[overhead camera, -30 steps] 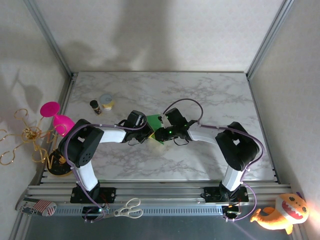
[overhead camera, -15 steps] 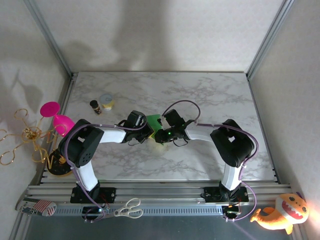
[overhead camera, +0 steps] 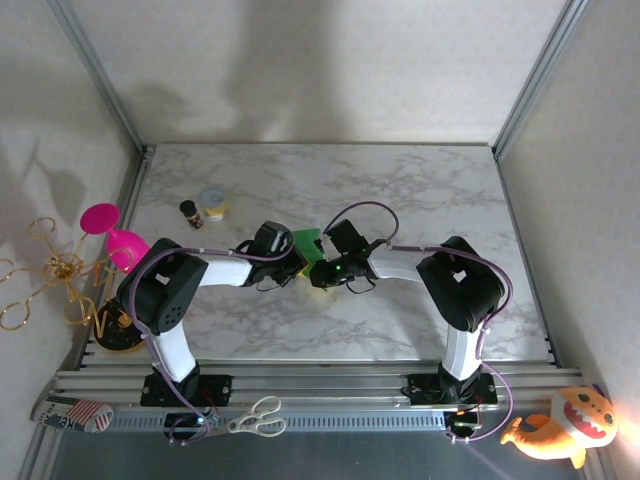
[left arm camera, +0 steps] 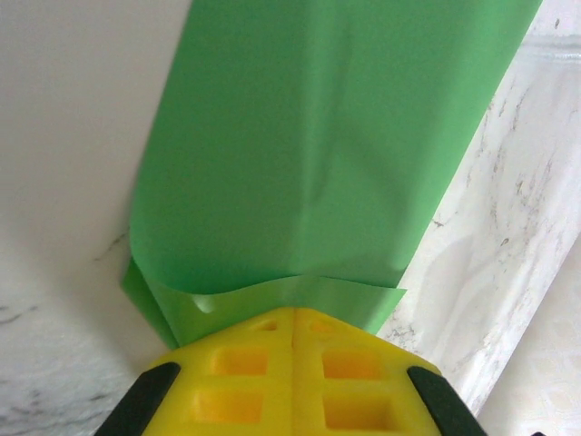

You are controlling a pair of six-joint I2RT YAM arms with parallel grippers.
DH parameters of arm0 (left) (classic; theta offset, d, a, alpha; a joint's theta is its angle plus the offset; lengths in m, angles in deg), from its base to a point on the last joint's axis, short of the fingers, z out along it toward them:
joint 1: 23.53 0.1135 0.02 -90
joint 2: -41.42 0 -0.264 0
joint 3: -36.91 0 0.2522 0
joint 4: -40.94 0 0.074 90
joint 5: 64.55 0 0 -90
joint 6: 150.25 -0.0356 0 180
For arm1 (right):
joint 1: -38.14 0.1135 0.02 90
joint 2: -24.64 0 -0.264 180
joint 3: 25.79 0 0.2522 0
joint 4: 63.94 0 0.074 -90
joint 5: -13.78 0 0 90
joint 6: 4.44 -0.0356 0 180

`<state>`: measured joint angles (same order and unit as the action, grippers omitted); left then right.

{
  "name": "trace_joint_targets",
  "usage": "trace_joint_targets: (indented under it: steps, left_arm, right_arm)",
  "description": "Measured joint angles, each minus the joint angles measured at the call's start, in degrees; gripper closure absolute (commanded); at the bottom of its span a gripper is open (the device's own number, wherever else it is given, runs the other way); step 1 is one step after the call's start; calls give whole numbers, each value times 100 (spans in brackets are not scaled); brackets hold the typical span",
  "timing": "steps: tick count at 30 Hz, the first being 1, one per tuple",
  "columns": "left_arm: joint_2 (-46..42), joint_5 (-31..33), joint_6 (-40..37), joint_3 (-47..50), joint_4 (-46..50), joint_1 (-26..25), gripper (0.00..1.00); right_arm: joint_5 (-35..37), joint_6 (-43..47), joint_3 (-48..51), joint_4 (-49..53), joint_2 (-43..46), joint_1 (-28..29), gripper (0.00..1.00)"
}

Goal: Fold a paper plane with a square sheet of paper (pick it up from the middle)
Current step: Third fold the triangle at the center of the table.

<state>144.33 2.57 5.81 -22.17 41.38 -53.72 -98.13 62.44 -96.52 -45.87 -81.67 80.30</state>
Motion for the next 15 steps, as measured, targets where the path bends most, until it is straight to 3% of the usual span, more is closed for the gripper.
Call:
trace_joint_targets:
  steps: [15]
  left_arm:
    - [0, 22, -26, 7, -11, 2, 100]
  right_arm:
    - [83, 262, 24, 111, 17, 2, 83]
